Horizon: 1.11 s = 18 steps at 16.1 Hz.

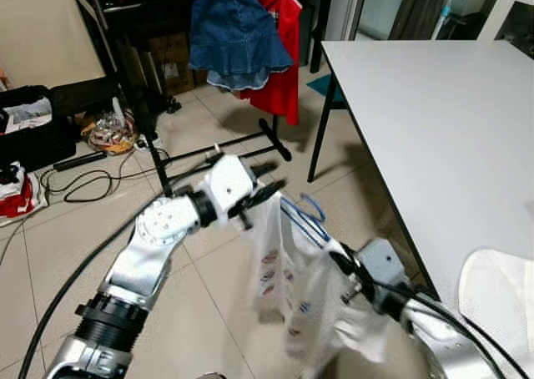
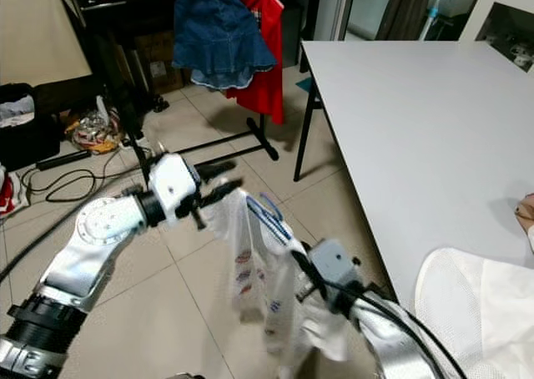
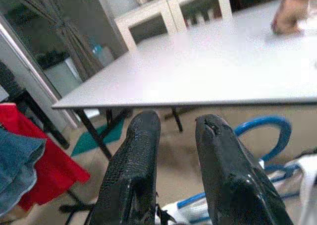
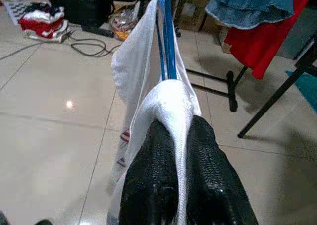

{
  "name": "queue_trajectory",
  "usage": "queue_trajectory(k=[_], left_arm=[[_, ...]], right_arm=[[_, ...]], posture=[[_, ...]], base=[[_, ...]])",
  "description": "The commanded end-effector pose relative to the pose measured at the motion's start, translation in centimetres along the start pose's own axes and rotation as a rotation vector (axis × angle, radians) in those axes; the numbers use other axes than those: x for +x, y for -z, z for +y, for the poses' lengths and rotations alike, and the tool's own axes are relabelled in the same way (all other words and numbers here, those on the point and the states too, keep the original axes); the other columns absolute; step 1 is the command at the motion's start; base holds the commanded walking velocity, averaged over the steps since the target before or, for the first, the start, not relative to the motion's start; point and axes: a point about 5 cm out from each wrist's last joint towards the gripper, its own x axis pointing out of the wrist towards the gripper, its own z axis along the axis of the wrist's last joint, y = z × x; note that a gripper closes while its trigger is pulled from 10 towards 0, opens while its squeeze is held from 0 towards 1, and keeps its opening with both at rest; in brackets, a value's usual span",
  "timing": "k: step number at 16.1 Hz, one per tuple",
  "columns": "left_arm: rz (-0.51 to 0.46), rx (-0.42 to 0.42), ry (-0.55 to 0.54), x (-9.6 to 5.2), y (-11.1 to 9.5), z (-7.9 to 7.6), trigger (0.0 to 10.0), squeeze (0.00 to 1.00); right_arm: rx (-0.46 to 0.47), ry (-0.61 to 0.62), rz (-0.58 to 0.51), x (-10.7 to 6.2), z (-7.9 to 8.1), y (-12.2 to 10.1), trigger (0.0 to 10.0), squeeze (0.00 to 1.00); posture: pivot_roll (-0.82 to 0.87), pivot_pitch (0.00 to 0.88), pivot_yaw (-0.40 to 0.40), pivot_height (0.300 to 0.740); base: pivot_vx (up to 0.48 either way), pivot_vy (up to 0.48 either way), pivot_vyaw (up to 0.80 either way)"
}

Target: Hang hanger

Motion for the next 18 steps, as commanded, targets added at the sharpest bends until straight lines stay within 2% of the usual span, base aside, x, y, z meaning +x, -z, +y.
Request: queue_trajectory(k=[1,3,5,6,7,8,9,13,14,15,16,17,18], left_arm=[[-0.032,-0.073,-0.050,-0.5,-0.2,0.4,10.0,0.00],[-0.096,-0.189,-0.143,-0.6,-0.6,0.8,10.0,0.00],[-0.166,-0.383,-0.295,-1.2,-0.6,1.0,10.0,0.00],[-0.179,-0.446,-0.359,-1.7,-0.3,1.0,10.0,0.00],[-0.179,-0.483,-0.425,-2.2,0.2,0.8,10.0,0.00],[-0.167,-0.502,-0.477,-2.8,0.7,0.5,10.0,0.00],[-0.155,-0.505,-0.514,-3.1,1.0,0.3,10.0,0.00],[-0.068,-0.545,-0.723,-4.4,2.9,-0.7,10.0,0.00],[0.004,-0.530,-0.842,-5.2,4.1,-1.3,10.0,0.00],[0.026,-0.515,-0.873,-5.4,4.5,-1.5,10.0,0.00],[0.088,-0.522,-0.973,-6.6,5.7,-2.2,10.0,0.00],[0.111,-0.522,-1.004,-7.0,6.0,-2.4,10.0,0.00],[0.176,-0.490,-1.050,-7.8,6.9,-2.9,10.0,0.00]], right_arm=[[0.058,0.068,-0.044,0.5,-0.7,-0.7,0.0,0.00],[0.135,0.145,-0.084,1.4,-1.1,-1.4,0.0,0.00],[0.206,0.242,-0.120,2.2,-1.7,-2.1,0.0,0.00],[0.204,0.264,-0.118,2.4,-1.8,-2.2,0.0,0.00],[0.185,0.290,-0.116,2.5,-2.0,-2.3,5.2,0.00],[0.168,0.315,-0.114,2.5,-2.2,-2.3,8.7,0.00],[0.161,0.334,-0.111,2.4,-2.4,-2.2,10.0,0.00],[0.145,0.389,-0.108,2.4,-3.0,-2.3,10.0,0.00],[0.145,0.377,-0.133,2.4,-2.7,-2.4,10.0,0.00],[0.147,0.373,-0.142,2.4,-2.6,-2.5,10.0,0.00],[0.169,0.350,-0.181,2.2,-2.0,-2.7,10.0,0.00],[0.170,0.346,-0.188,2.2,-1.9,-2.8,10.0,0.00],[0.154,0.341,-0.189,2.3,-1.5,-2.8,10.0,0.00]], posture=[[0.05,0.064,0.023,0.740],[0.05,0.064,0.024,0.740],[0.06,0.066,0.021,0.740],[0.06,0.066,0.021,0.740],[0.06,0.069,0.014,0.740],[0.07,0.070,0.013,0.740],[0.07,0.071,0.010,0.740],[0.08,0.069,0.001,0.740],[0.09,0.066,0.003,0.740],[0.09,0.066,0.003,0.740],[0.09,0.057,0.007,0.740],[0.09,0.057,0.007,0.740],[0.09,0.054,0.005,0.740]], base=[[0.000,0.000,0.00],[0.000,0.000,0.00],[0.000,0.000,0.00],[0.000,0.000,0.00],[0.000,0.000,0.00],[0.000,0.000,0.00],[0.000,0.000,0.00],[0.000,0.000,0.00],[0.000,0.000,0.00],[0.000,0.000,0.00],[0.000,0.000,0.00],[0.000,0.000,0.00],[0.000,0.000,0.00]])
